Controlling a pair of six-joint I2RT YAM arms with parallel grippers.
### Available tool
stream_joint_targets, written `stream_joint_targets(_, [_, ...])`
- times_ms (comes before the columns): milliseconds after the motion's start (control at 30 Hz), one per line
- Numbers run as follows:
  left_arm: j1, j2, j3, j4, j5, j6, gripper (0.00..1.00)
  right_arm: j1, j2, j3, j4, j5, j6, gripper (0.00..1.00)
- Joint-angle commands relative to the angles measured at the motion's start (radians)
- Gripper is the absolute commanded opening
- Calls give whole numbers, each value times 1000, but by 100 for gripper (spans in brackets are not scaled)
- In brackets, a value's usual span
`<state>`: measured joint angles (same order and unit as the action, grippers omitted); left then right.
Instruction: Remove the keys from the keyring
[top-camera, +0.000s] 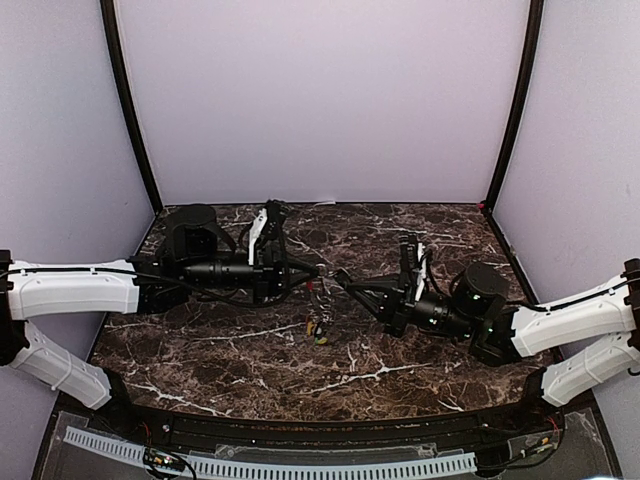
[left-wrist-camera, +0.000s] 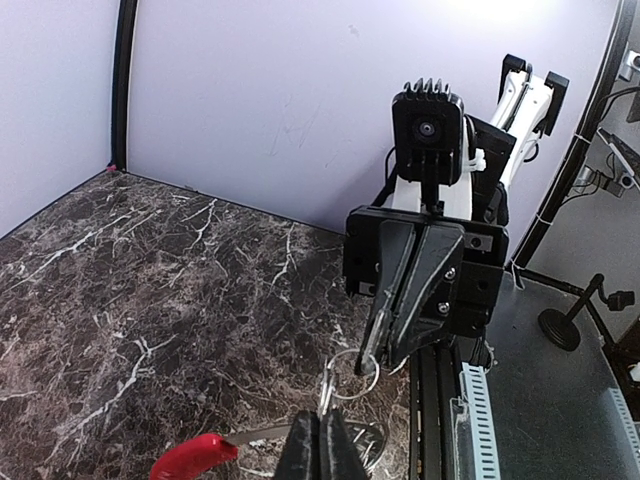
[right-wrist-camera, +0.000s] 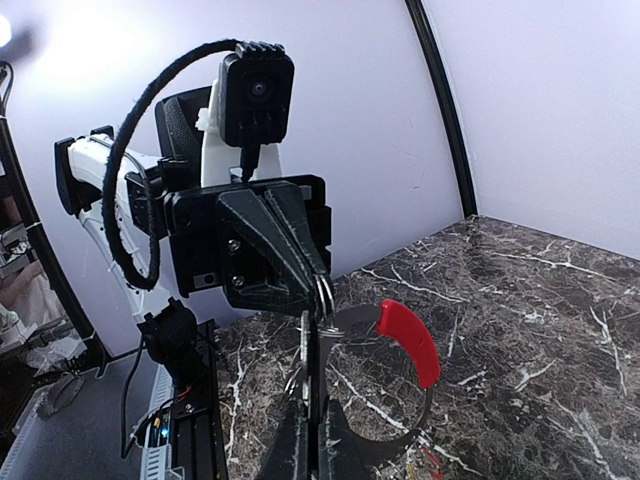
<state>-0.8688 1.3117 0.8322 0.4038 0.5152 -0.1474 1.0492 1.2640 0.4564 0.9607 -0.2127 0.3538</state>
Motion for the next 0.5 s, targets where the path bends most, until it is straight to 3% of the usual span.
stream_joint_targets(0, [24, 12, 21, -25, -43, 20, 0, 11, -53, -1, 175, 8, 7, 0])
stream_joint_targets(467, [19, 29, 25, -29, -27, 20, 0, 11, -38, 13, 188, 47, 4, 0])
